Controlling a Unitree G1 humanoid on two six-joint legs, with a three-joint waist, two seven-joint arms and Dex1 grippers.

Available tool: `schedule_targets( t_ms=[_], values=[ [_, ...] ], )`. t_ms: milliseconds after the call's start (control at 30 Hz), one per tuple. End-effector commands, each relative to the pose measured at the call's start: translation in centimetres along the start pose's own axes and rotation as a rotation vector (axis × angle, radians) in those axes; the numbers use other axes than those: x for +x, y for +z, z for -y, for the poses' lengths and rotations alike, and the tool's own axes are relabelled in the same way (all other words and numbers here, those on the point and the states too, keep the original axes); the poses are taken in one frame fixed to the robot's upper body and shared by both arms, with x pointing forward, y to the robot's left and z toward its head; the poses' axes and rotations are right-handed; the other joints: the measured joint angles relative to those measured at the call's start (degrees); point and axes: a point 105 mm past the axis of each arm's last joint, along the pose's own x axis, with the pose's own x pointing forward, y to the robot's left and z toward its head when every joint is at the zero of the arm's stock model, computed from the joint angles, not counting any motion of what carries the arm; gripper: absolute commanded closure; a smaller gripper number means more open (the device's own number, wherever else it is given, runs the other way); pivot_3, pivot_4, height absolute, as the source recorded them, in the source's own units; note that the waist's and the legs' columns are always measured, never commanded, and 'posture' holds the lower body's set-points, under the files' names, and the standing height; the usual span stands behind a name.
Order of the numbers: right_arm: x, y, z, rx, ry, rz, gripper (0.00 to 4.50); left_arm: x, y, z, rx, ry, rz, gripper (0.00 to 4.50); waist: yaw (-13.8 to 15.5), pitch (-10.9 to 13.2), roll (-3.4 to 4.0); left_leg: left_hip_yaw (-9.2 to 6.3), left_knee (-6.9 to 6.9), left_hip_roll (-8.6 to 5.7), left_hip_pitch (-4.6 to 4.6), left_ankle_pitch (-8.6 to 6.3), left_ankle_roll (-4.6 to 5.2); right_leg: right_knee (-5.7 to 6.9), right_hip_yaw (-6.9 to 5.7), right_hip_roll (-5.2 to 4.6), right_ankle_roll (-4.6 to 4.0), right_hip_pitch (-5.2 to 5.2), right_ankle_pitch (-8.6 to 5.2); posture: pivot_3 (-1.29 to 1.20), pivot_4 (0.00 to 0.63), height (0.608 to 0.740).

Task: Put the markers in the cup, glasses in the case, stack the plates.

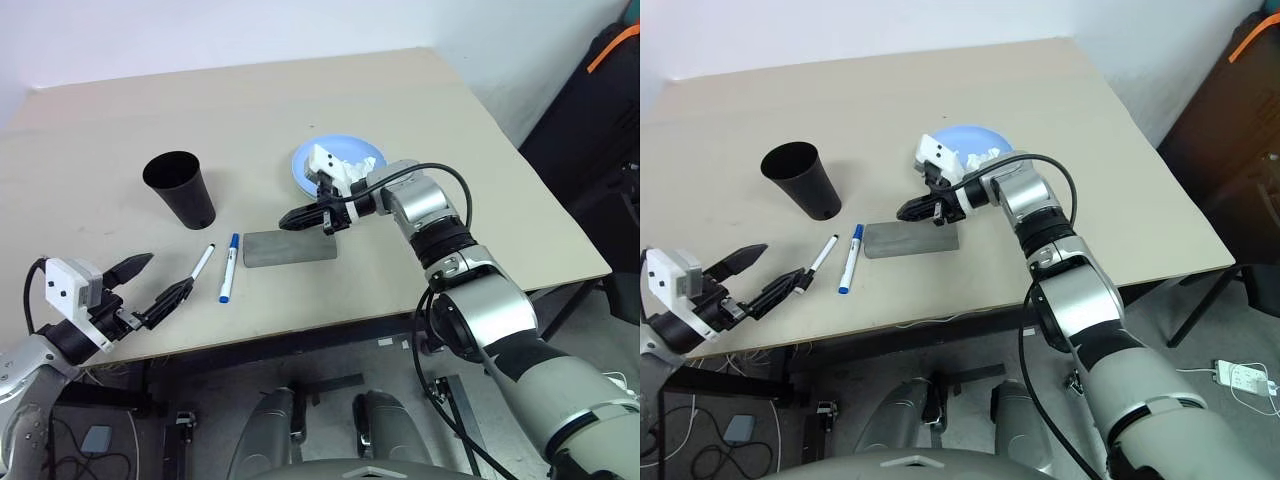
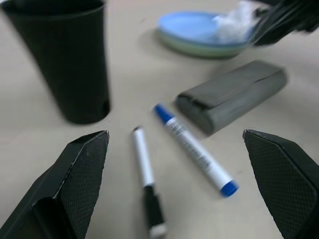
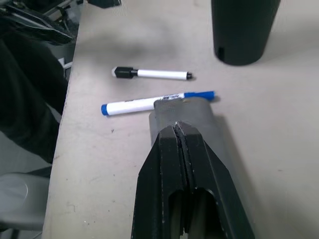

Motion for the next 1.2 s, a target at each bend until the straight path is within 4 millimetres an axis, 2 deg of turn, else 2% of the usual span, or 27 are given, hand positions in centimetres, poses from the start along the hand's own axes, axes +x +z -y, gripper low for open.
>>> schedule_targets(
  t_ms=[33, 133, 267, 567, 667, 933, 1200],
  values=[
    [-1.2, 1.6, -0.4, -0.033, 0.000, 0.060, 4.48, 0.3, 1.8, -0.5, -0.004, 0.034, -0.003, 0.00, 0.11, 0.00, 0.00, 0.00, -0.01, 0.00, 0.00, 0.00, 0.00, 0.00, 0.00, -0.01, 0.00, 0.01, 0.00, 0.00, 0.150, 0.712],
    [-1.7, 1.5, -0.6, -0.033, -0.013, 0.061, 4.48, 0.8, 1.5, -1.3, -0.001, 0.070, -0.081, 0.00, 0.02, 0.00, -0.01, 0.01, -0.01, -0.01, 0.00, 0.00, 0.00, 0.00, 0.00, -0.02, -0.01, 0.01, 0.01, 0.00, 0.150, 0.712],
    [-2.2, 1.5, -1.1, -0.024, -0.029, 0.071, 4.48, 1.4, -1.0, -3.1, 0.063, 0.155, -0.376, 0.00, 0.02, 0.00, 0.00, 0.01, -0.05, -0.01, 0.01, 0.00, 0.00, 0.00, 0.00, -0.02, -0.01, -0.01, 0.01, 0.00, 0.150, 0.712],
    [-3.4, 2.4, -0.8, 0.021, -0.101, 0.143, 4.48, 3.8, -1.9, -3.7, 0.006, 0.109, -0.460, 0.00, 0.02, 0.00, -0.01, 0.02, -0.13, -0.01, -0.02, 0.01, -0.01, -0.06, -0.01, -0.02, 0.03, -0.06, 0.04, 0.00, 0.150, 0.712],
    [-3.7, 2.4, -0.8, 0.024, -0.114, 0.146, 4.48, 4.1, -2.4, -3.6, 0.002, 0.105, -0.527, 0.00, 0.00, 0.00, -0.01, 0.02, -0.13, -0.01, -0.05, 0.01, -0.02, -0.11, 0.00, -0.02, 0.03, -0.06, 0.05, 0.00, 0.150, 0.712],
    [-3.9, 2.0, -0.6, 0.029, -0.136, 0.134, 4.48, 6.0, -0.9, -1.7, -0.018, 0.053, -0.519, 0.00, 0.02, 0.00, -0.03, 0.03, -0.12, -0.01, -0.09, 0.01, -0.02, -0.19, 0.00, -0.04, 0.15, -0.02, 0.11, 0.00, 0.150, 0.712],
    [-4.1, 1.5, -0.3, 0.040, -0.162, 0.113, 4.48, 5.8, -1.2, -1.0, -0.086, 0.059, -0.612, 0.00, 0.03, 0.01, -0.05, 0.02, -0.08, -0.01, -0.09, 0.02, -0.02, -0.19, -0.01, -0.04, 0.20, 0.03, 0.14, 0.00, 0.150, 0.712]
  ],
)
